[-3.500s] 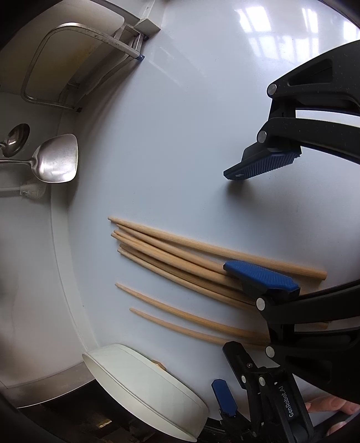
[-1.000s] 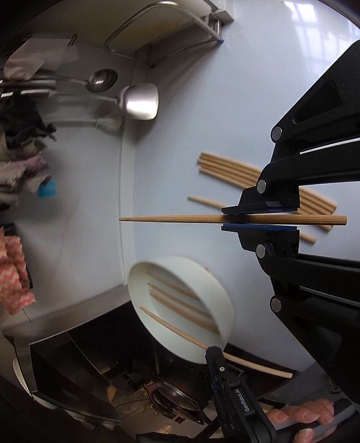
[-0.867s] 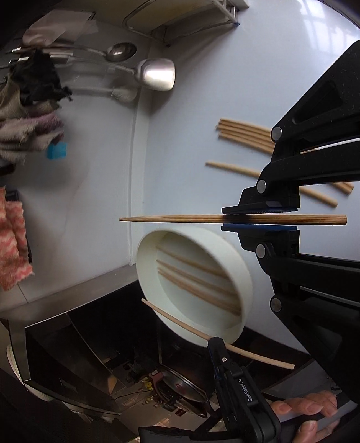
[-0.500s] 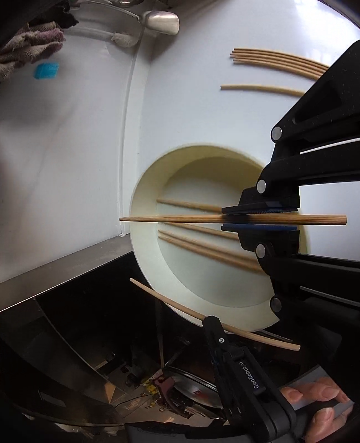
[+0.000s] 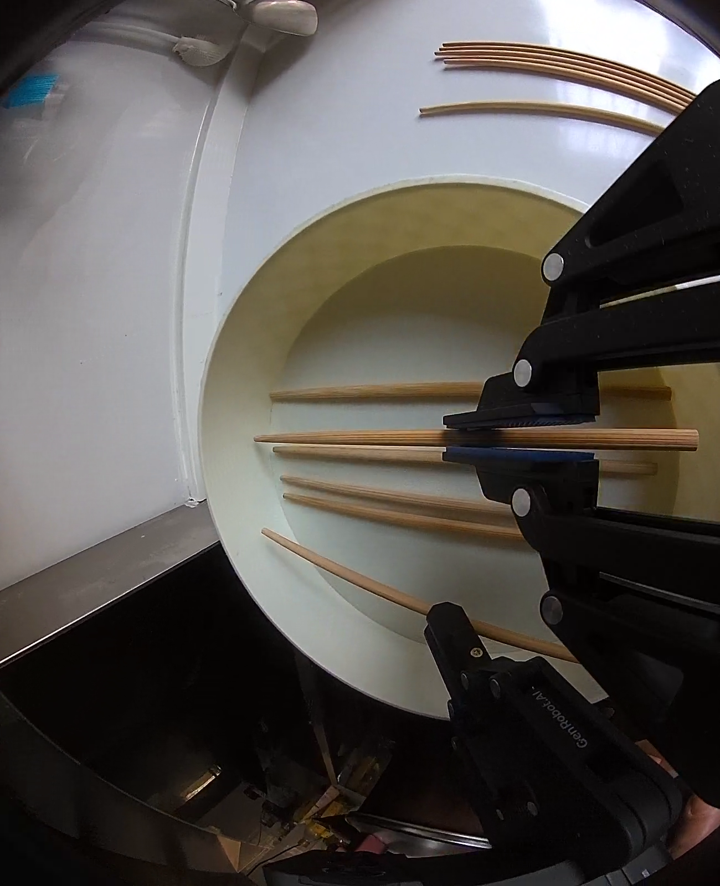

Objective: Organize utensils
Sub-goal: 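Carry both held chopsticks over the white water basin, then open both tools to drop the chopsticks into the basin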

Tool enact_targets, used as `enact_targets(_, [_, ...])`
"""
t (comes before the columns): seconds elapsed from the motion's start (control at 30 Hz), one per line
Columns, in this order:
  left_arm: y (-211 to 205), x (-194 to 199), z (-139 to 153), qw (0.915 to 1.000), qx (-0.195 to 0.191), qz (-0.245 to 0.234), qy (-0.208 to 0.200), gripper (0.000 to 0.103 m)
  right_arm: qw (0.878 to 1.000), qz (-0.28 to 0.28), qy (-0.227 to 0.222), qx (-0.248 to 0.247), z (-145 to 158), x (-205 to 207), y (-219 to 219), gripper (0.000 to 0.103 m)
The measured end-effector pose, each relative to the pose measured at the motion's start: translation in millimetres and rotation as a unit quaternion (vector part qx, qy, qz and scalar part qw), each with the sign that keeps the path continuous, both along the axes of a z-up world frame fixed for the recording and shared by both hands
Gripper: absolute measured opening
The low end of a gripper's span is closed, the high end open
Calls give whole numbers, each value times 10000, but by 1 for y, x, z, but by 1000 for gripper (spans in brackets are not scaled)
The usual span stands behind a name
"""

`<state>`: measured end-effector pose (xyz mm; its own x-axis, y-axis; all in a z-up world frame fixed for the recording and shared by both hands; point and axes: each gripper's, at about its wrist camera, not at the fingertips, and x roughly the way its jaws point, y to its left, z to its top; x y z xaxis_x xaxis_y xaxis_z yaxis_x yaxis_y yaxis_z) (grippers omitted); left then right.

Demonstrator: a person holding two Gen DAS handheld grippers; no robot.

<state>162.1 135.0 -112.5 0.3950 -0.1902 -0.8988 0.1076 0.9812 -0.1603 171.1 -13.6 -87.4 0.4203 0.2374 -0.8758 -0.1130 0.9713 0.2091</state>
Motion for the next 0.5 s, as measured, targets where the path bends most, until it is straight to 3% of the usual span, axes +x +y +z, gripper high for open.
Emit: enact_targets(0.5, [3, 11, -25, 9996, 26, -62, 259, 8, 9990, 8, 411, -157, -27, 5, 9, 6])
